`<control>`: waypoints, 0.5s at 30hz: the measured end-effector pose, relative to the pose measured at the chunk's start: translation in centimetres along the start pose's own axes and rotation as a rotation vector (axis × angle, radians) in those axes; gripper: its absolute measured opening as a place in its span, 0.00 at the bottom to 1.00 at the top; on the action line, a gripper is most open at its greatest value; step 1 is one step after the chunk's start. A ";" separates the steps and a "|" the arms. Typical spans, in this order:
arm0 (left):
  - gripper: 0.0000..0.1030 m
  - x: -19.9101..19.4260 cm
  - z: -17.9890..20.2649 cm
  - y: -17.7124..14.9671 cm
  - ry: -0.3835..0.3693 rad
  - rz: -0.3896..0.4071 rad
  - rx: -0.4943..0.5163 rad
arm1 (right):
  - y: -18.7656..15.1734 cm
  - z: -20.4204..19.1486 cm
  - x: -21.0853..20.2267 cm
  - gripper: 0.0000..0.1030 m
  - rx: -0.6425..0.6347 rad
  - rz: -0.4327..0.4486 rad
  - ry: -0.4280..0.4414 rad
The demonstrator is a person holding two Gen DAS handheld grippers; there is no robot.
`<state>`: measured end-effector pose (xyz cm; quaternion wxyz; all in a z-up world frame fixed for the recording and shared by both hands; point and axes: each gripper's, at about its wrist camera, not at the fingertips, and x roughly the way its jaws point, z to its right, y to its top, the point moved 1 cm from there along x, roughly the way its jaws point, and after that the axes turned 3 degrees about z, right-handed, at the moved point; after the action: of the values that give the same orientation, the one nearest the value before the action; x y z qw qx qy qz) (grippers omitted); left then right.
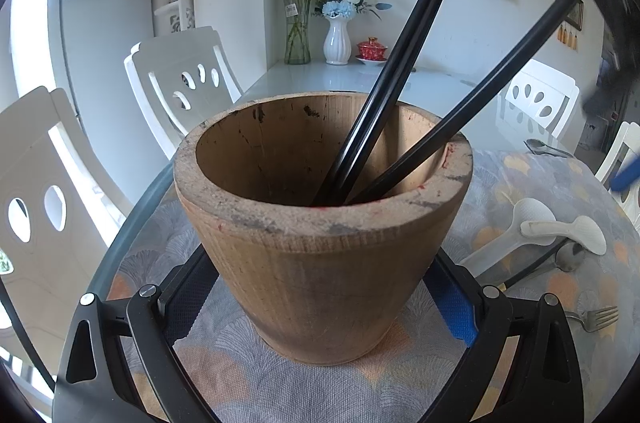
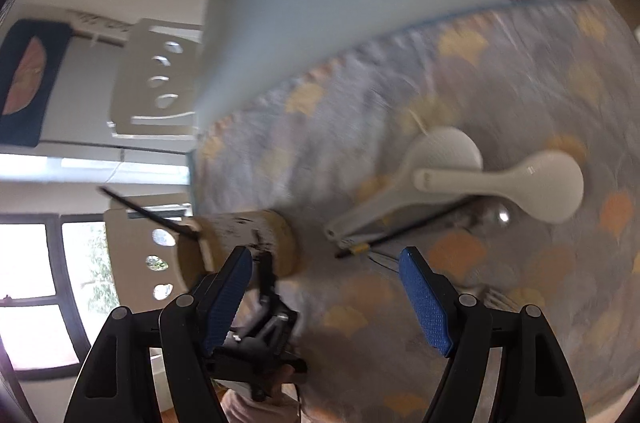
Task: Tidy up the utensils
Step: 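Move the open right tool back over the utensils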
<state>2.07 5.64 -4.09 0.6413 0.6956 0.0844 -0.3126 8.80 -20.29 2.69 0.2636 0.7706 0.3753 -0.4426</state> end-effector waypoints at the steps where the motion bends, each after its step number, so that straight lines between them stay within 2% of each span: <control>1: 0.94 0.0 0.0 0.0 0.000 0.000 0.000 | -0.2 0.9 0.6 0.72 0.023 -0.025 -0.015; 6: 0.94 0.0 0.0 0.0 0.000 -0.001 0.000 | -2.0 5.2 3.9 0.72 0.207 -0.139 0.034; 11: 0.94 0.0 0.0 0.0 0.000 -0.002 0.000 | -3.9 8.7 5.9 0.72 0.368 -0.188 0.029; 15: 0.94 0.0 0.0 0.0 0.000 -0.001 0.000 | -5.3 11.8 6.5 0.72 0.546 -0.201 0.034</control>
<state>2.08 5.60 -4.12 0.6411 0.6955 0.0849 -0.3131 0.87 -23.71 -8.96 -0.0052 0.7793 0.3210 -0.5382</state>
